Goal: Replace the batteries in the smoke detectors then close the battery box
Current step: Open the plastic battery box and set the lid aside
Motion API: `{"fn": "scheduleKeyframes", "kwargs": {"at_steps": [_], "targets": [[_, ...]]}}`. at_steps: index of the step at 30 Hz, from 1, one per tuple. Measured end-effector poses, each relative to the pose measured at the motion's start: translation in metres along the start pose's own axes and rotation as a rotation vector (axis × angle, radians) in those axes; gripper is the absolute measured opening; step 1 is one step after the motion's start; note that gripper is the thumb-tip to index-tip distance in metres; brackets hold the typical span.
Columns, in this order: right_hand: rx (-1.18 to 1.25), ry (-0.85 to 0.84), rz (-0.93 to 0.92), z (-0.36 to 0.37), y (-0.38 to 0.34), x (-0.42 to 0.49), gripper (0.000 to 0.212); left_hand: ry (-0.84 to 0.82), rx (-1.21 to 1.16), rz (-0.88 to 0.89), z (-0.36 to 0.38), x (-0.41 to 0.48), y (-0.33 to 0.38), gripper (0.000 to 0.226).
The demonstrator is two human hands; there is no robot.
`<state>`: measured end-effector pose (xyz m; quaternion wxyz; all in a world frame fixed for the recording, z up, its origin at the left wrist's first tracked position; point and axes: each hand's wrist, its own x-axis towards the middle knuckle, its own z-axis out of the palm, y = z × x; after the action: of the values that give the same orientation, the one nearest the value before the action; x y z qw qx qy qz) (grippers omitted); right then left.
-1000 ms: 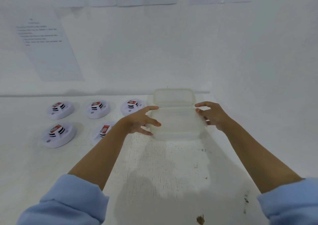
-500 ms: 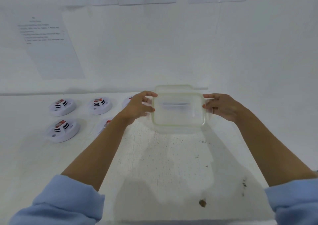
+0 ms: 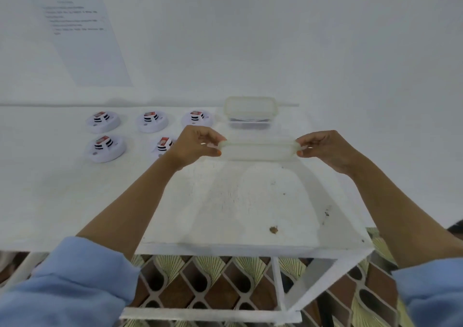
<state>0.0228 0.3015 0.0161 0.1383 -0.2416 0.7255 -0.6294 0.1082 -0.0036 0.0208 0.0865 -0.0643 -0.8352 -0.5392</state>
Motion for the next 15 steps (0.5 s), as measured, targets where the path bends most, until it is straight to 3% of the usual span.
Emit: {"fn": "scheduleKeyframes", "kwargs": {"at_steps": [5,10,12,15], "targets": [[-0.139,-0.008,-0.034,0.010,0.026,-0.024,0.047,-0.096,0.159,-0.015,0.011,-0.016,-0.013,0.036],[-0.330,-0.046,-0.093,0.020,0.049,-0.036,0.065,-0.174,0.449,0.053,0.027,-0.028,-0.037,0.027],[-0.463,-0.059,-0.107,0.021,0.055,-0.036,0.068,-0.202,0.492,0.061,0.030,-0.031,-0.042,0.031],[-0.637,-0.114,-0.060,0.023,0.056,-0.035,0.056,-0.233,0.563,0.004,0.030,-0.031,-0.045,0.047]]}}
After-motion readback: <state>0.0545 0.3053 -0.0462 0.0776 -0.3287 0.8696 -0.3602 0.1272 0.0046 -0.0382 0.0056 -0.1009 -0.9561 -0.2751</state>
